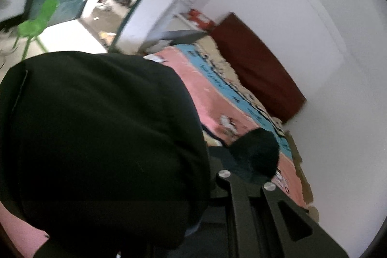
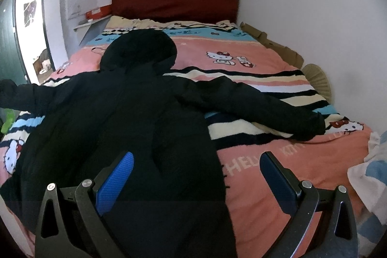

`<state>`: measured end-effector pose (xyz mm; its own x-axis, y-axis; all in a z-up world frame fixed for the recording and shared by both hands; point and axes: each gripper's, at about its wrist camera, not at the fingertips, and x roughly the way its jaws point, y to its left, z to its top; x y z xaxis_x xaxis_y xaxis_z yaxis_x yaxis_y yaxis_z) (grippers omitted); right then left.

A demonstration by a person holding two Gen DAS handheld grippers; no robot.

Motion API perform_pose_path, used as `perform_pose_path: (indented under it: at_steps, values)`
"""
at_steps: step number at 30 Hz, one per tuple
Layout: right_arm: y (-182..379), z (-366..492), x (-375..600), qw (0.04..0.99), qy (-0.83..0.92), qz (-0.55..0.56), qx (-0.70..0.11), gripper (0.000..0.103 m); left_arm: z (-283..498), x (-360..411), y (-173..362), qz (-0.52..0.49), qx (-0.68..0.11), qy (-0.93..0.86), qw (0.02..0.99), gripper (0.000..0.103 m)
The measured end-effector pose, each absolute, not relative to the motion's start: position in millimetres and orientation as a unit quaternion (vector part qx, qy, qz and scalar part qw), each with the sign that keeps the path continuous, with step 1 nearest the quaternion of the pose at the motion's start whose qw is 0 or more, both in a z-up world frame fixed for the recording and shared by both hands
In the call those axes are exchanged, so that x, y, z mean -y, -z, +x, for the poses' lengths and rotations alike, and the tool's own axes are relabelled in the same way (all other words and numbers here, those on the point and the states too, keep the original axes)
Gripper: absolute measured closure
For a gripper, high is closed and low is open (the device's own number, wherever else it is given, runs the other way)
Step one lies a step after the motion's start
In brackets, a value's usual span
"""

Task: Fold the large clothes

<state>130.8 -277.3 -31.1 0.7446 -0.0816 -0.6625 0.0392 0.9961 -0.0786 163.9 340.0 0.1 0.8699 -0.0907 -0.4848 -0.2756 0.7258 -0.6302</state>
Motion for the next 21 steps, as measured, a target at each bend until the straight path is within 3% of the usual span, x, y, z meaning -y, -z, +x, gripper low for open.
perform_pose_path:
  at_steps: [10, 21]
  values:
    - [27.8, 157.8, 329.6, 0.938, 0.048, -0.002, -0.344, 0.001, 240.5, -176.7, -64.8, -0.271, -0.282, 0.067, 0.918, 0.091]
    - [28.2, 178.1, 397.6, 0.941, 0.078, 0.035, -0.329, 0.001, 329.5, -19.3, -18.7, -0.209, -0.363, 0.102, 0.902, 0.091]
